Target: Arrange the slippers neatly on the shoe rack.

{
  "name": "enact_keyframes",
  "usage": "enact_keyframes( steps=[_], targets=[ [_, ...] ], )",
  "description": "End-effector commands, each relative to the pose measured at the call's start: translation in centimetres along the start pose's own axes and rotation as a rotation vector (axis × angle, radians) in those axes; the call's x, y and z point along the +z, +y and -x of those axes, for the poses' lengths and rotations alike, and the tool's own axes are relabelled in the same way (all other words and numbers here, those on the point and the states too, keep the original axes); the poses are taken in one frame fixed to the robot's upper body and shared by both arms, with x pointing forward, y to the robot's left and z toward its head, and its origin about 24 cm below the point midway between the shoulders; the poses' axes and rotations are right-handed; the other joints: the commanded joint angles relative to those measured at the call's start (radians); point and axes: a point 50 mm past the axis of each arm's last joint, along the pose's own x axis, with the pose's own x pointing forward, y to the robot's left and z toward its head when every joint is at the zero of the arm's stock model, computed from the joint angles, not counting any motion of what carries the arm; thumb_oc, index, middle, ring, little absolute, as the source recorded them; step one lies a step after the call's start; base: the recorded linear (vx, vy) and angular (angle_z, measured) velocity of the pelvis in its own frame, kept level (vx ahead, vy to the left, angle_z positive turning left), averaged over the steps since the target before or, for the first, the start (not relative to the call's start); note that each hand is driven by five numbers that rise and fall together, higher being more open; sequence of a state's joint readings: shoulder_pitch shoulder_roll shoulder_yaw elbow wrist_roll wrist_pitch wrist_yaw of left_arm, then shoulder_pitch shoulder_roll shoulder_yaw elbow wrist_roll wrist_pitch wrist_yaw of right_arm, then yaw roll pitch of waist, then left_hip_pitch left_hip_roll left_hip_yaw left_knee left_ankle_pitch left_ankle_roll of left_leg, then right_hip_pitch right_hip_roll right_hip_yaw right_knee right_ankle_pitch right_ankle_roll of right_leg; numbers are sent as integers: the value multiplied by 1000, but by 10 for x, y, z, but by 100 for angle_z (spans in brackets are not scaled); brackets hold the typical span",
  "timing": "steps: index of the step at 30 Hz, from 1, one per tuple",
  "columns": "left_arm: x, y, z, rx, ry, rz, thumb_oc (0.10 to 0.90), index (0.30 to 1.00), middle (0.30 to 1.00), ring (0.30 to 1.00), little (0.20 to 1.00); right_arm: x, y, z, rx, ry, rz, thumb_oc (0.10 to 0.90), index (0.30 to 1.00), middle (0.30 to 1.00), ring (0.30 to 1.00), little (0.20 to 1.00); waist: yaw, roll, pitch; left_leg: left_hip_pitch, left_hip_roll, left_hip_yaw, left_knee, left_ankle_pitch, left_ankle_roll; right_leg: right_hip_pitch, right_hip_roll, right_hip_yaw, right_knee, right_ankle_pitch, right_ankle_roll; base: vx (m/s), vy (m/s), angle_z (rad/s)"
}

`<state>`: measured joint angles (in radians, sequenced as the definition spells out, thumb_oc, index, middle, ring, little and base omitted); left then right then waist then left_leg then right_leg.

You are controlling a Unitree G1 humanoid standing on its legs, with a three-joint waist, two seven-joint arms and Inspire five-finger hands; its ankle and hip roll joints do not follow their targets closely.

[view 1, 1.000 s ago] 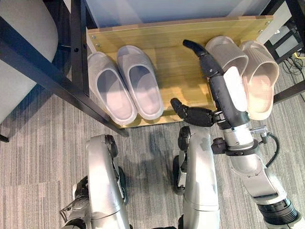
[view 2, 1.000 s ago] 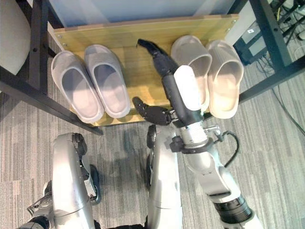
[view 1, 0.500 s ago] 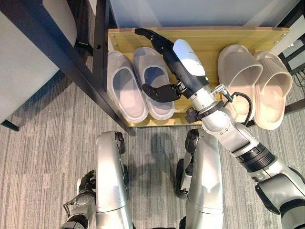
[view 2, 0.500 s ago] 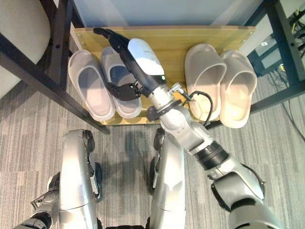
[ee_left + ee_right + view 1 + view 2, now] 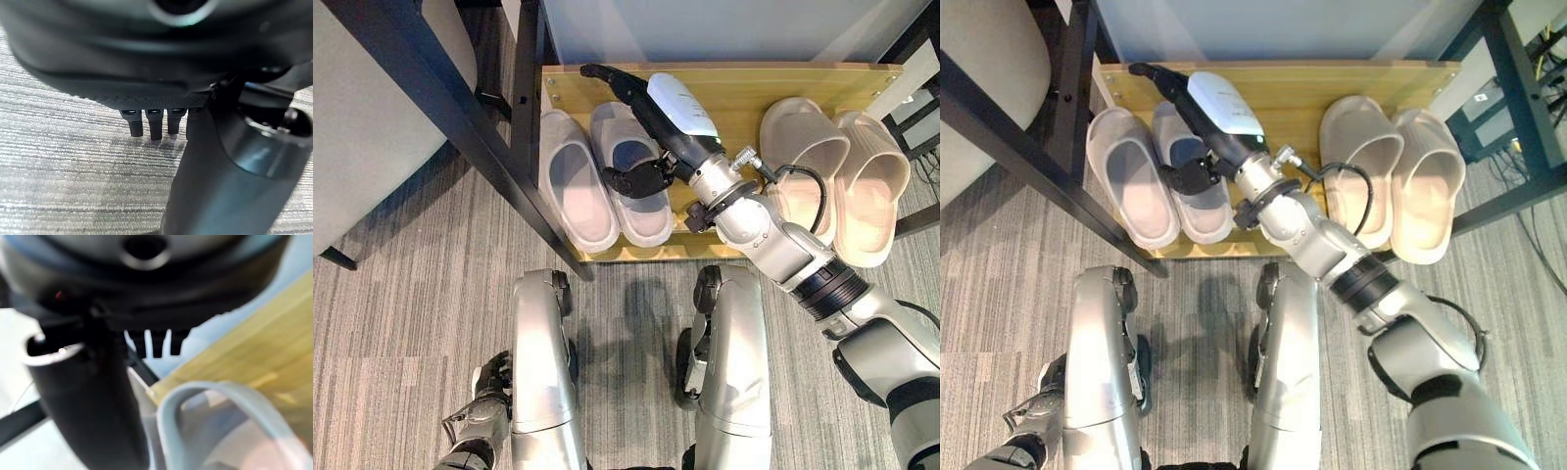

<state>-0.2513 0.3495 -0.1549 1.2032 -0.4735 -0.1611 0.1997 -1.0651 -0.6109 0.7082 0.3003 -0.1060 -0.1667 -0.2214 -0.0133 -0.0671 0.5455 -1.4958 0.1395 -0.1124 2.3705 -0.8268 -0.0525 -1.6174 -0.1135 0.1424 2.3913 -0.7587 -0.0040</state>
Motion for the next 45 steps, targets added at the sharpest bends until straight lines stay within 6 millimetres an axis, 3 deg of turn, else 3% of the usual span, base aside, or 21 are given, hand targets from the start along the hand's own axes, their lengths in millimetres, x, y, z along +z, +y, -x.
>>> enact_keyframes(
  steps=[1,17,27,28,29,30,31,32,33,39,45],
  targets=[
    [1,-17,2,-67,-30,-28,800,900,900,900,900,75,-61,-34,-211,-348,8,800,900,900,900,900,61,26,-27,-74,-47,-151,-59,65,98,57,8,142,59,1,-97,0,0,0],
    [0,-12,2,-60,-28,-45,800,900,900,900,900,86,-48,-60,-143,-341,-50,800,900,900,900,900,84,35,-27,-74,-55,-153,-59,71,94,56,5,144,64,3,-96,0,0,0],
    [-5,-9,2,-57,-13,-36,800,900,900,900,900,71,-32,-70,-86,-235,-135,800,900,900,900,900,96,46,-27,-74,-59,-151,-63,75,93,59,-1,144,63,7,-93,0,0,0],
    [-6,-9,3,-60,-8,-37,800,900,900,900,900,66,-29,-71,-76,-210,-139,596,594,594,594,594,99,48,-27,-74,-60,-151,-64,76,93,59,-1,144,62,8,-93,0,0,0],
    [-7,-9,3,-59,-6,-35,800,900,900,900,900,64,-28,-72,-74,-197,-152,555,533,533,533,533,100,49,-27,-74,-60,-151,-66,77,92,59,-1,145,61,9,-92,0,0,0],
    [-7,-9,3,-59,-6,-35,800,900,900,900,900,64,-28,-72,-74,-197,-152,547,521,521,521,521,100,49,-27,-74,-60,-151,-66,77,92,59,-1,145,61,9,-92,0,0,0],
    [-8,-8,3,-63,-6,-35,800,900,900,900,900,55,-23,-72,-56,-151,-171,485,427,427,427,427,104,52,-27,-74,-63,-149,-66,79,91,59,-1,146,63,9,-92,0,0,0],
    [-8,-8,3,-62,-4,-35,800,900,900,900,900,53,-21,-73,-49,-140,-167,458,387,387,387,387,105,53,-27,-74,-65,-150,-67,80,90,59,-1,147,63,9,-91,0,0,0],
    [-8,-8,3,-62,-4,-34,800,900,900,900,900,51,-20,-72,-42,-131,-163,403,305,305,305,305,105,54,-27,-74,-65,-150,-68,81,90,59,-1,147,62,10,-90,0,0,0],
    [-12,-4,3,-56,12,-30,800,900,900,900,900,38,-25,-70,-37,-83,-93,400,300,300,300,300,104,53,-28,-74,-66,-152,-72,83,86,61,1,153,60,12,-89,0,0,0],
    [-20,0,5,-47,40,-39,800,900,900,900,900,33,-42,-65,-74,-87,53,400,300,300,300,300,95,48,-28,-74,-63,-157,-72,82,86,59,5,152,58,14,-91,0,0,0]
  ],
)
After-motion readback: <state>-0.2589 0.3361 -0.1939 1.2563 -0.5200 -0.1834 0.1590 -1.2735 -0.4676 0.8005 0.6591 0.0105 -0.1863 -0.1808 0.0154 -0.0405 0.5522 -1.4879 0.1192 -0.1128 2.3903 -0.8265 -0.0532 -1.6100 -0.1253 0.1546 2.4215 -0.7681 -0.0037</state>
